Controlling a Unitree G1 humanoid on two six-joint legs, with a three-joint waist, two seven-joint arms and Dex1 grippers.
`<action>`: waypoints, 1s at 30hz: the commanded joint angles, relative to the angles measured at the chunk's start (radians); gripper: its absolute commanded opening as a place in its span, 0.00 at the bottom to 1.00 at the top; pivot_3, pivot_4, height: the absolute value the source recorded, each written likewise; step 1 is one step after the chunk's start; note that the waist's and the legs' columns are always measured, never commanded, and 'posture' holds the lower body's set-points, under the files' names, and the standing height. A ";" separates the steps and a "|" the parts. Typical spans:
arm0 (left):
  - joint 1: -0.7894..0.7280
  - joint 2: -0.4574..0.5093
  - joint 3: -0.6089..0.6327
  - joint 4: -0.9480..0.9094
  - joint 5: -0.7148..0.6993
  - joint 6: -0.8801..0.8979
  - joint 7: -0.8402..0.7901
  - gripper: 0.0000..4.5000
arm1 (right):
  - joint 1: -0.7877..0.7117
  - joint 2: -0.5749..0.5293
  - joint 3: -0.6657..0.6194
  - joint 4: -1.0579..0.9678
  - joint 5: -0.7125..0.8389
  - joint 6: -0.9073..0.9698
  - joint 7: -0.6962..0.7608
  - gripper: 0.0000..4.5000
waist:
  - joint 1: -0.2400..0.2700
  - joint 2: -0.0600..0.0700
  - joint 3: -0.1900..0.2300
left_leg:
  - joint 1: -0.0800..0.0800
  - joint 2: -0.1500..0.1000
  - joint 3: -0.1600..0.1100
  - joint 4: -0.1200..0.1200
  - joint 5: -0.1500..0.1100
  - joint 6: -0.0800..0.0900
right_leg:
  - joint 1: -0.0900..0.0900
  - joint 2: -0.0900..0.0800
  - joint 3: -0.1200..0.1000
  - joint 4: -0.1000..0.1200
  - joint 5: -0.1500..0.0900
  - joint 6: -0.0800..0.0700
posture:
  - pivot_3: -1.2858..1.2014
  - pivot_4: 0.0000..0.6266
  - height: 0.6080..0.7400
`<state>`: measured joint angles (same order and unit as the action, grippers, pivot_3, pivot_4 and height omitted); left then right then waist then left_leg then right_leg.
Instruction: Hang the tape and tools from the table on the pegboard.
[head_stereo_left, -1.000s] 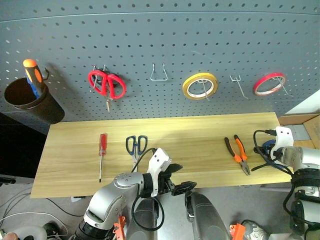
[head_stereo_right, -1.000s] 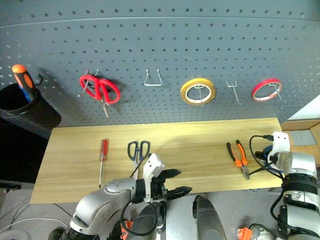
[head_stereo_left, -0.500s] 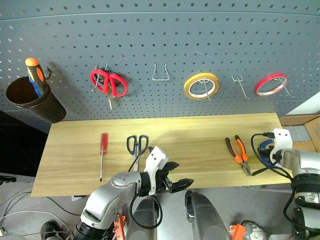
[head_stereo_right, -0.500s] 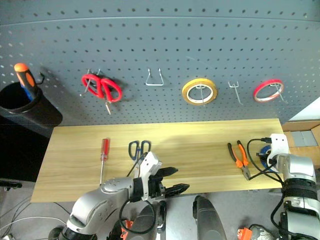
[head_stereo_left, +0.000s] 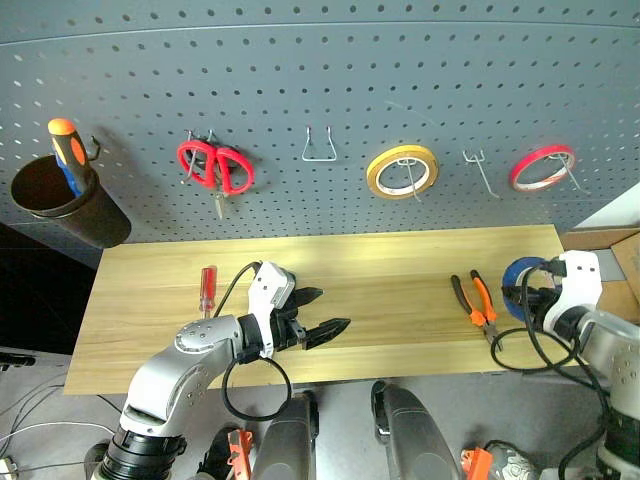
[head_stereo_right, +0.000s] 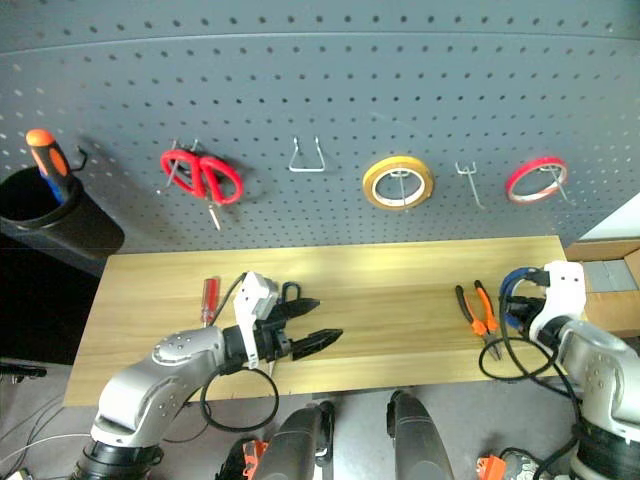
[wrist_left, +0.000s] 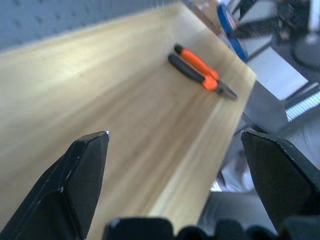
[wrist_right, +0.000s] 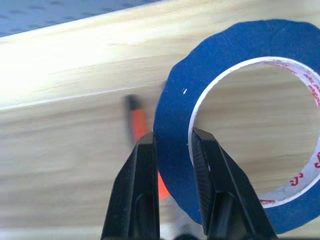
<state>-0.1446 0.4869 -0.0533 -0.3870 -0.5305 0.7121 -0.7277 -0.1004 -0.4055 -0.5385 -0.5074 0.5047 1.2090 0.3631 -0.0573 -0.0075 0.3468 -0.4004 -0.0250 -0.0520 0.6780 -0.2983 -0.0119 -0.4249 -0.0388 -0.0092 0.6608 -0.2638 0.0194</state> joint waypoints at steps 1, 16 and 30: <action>-0.040 -0.009 0.025 0.004 -0.014 -0.041 -0.007 1.00 | 0.016 0.037 -0.070 -0.124 0.119 -0.042 0.034 0.09 | -0.008 0.000 -0.004 | 0.000 0.000 0.000 0.001 0.000 0.000 | 0.000 0.000 0.000 0.000 0.001 0.001 | 0.41 0.39 1.00; -0.190 -0.082 0.023 -0.001 0.002 -0.248 -0.018 1.00 | -0.086 0.098 0.067 -0.168 0.284 -0.313 -0.006 0.09 | -0.034 -0.003 -0.063 | 0.002 0.000 0.002 0.004 0.001 0.001 | 0.001 0.001 0.002 0.004 0.004 0.002 | 0.42 0.31 1.00; -0.215 -0.108 0.010 0.024 0.039 -0.285 0.004 1.00 | -0.188 0.028 0.228 -0.006 0.180 -0.466 -0.031 0.09 | -0.041 -0.003 -0.108 | 0.003 0.000 0.004 0.003 0.003 0.003 | 0.001 0.002 0.004 0.005 0.006 0.002 | 0.43 0.23 1.00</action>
<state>-0.3628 0.3802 -0.0444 -0.3416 -0.4947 0.4491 -0.7290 -0.2682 -0.3681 -0.3226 -0.5130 0.6905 0.7846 0.3119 -0.0982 -0.0106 0.2392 -0.3967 -0.0251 -0.0485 0.6814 -0.2952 -0.0083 -0.4232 -0.0368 -0.0048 0.6659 -0.2575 0.0211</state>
